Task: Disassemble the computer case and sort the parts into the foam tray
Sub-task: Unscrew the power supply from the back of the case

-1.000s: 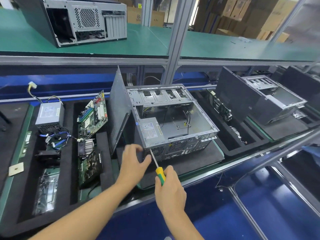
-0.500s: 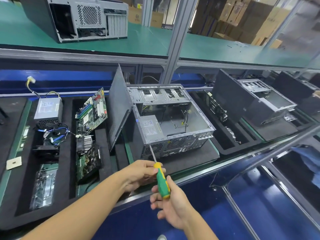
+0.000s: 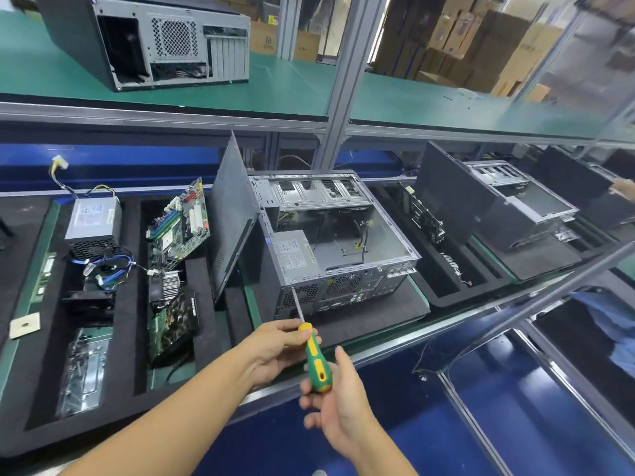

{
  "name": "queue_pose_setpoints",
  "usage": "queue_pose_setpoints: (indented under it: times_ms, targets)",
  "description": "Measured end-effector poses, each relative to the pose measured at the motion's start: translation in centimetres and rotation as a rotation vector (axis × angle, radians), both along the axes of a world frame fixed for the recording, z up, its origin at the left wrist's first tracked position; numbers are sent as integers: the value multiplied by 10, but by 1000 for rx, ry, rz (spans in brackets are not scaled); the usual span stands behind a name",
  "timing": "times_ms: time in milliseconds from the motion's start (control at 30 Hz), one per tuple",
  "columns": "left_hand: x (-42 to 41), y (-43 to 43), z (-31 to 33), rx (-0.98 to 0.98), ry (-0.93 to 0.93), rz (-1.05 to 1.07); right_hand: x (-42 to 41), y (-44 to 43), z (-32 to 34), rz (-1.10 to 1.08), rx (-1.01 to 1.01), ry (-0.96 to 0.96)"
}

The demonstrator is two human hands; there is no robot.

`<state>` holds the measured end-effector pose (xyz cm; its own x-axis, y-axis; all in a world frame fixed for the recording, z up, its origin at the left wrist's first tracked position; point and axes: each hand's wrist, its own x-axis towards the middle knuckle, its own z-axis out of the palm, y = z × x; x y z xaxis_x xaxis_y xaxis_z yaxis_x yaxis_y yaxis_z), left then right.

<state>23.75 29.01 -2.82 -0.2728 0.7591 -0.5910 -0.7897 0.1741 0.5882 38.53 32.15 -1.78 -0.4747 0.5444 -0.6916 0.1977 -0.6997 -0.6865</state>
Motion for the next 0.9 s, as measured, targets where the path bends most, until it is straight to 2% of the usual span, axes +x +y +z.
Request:
queue_pose_setpoints:
  times_ms: [100, 267, 367, 500, 567, 633, 700, 733, 833, 900]
  targets:
    - [-2, -3, 1, 77, -58, -28, -3, -4, 1, -27, 14, 26]
    - [8, 3, 7, 2, 161, -242, -5, -13, -2, -49, 167, 0]
    - [12, 5, 7, -7, 115, -141, -6, -14, -1, -59, 163, 30]
    - [10, 2, 10, 75, -14, -62, -3, -12, 4, -101, -54, 104]
    - [10, 2, 8, 119, -73, -30, -2, -10, 4, -108, -94, 129]
    - [11, 5, 10, 103, -18, -48, -4, -10, 6, -138, -61, 145]
    - [14, 8, 13, 7, 161, -153, -7, -9, 6, -173, 6, 155]
    - [17, 9, 12, -19, 191, -188, -8, -9, 5, -177, 50, 147]
    - [18, 8, 8, -50, 155, -145, -7, -10, 1, -160, 145, 117]
    - [17, 4, 6, -56, 132, -86, -7, -12, 2, -173, 137, 121]
